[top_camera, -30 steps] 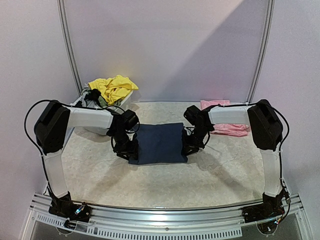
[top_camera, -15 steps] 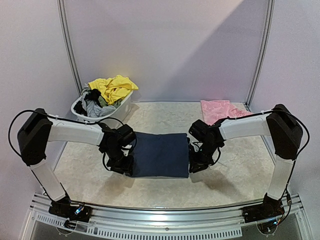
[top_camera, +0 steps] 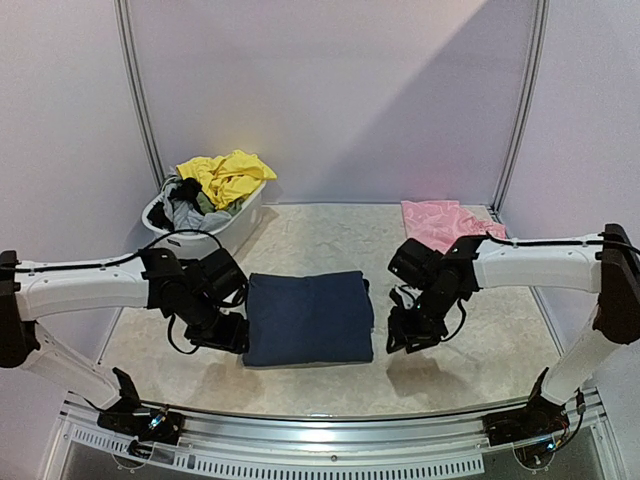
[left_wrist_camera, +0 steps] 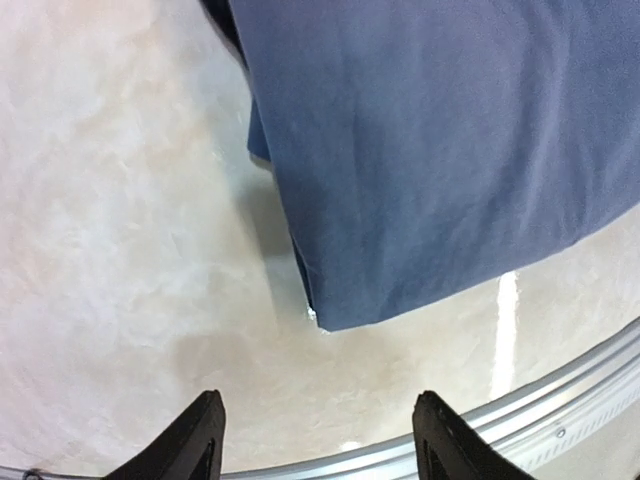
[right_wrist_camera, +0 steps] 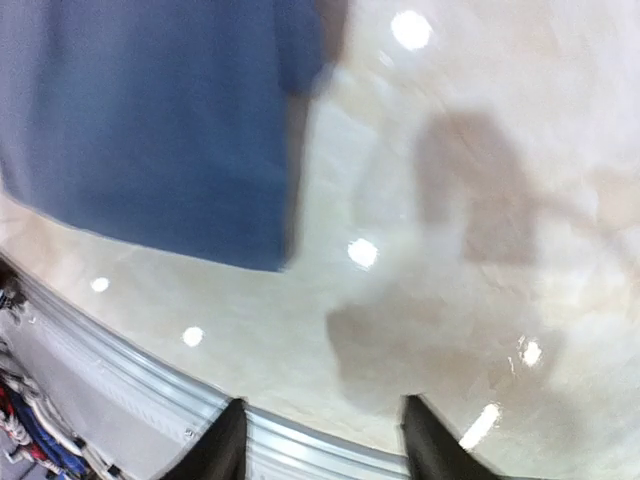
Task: Fold and stack the mixed laundry pile
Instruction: Move the square-folded tank top to the center of the board, then pick up the square-folded tank top from the center of the board.
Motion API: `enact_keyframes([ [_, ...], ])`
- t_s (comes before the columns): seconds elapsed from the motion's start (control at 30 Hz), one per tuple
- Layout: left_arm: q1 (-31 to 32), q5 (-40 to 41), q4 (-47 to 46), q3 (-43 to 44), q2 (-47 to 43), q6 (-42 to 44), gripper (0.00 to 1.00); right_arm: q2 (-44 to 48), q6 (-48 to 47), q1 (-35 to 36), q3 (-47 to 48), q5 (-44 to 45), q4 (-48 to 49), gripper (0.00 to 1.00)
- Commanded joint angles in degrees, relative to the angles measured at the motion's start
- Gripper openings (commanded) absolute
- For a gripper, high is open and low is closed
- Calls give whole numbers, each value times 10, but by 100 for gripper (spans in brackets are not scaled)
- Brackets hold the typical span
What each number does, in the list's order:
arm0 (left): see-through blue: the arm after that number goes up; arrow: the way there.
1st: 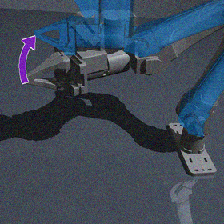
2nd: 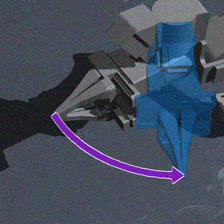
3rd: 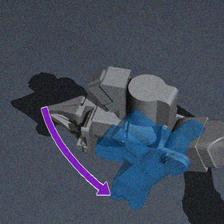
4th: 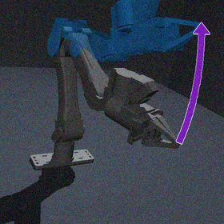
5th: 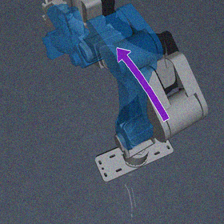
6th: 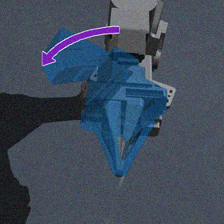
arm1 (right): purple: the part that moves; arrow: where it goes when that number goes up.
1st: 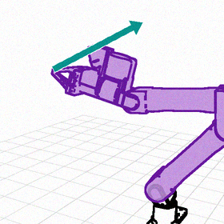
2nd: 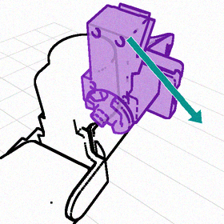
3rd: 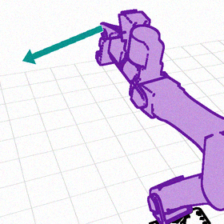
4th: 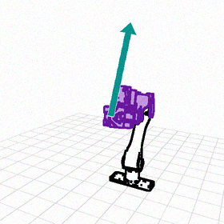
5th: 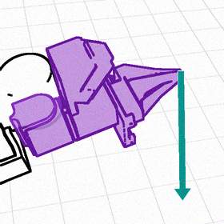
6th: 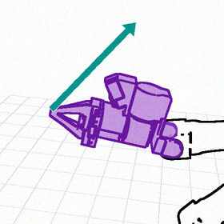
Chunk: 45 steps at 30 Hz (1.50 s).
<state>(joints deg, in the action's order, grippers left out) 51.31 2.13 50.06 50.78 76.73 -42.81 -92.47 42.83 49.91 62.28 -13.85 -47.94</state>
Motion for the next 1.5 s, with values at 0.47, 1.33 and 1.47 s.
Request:
enact_keyframes([
  [0.47,148,159,189,474,288,266,72,15,-59,-224,72,-36,-5,82],
  [1.33,261,210,223,753,646,428,51,240,-46,-370,-58,-24,-140,87],
  [1.47,266,223,214,759,661,444,51,239,-49,-370,-42,-22,-153,86],
])
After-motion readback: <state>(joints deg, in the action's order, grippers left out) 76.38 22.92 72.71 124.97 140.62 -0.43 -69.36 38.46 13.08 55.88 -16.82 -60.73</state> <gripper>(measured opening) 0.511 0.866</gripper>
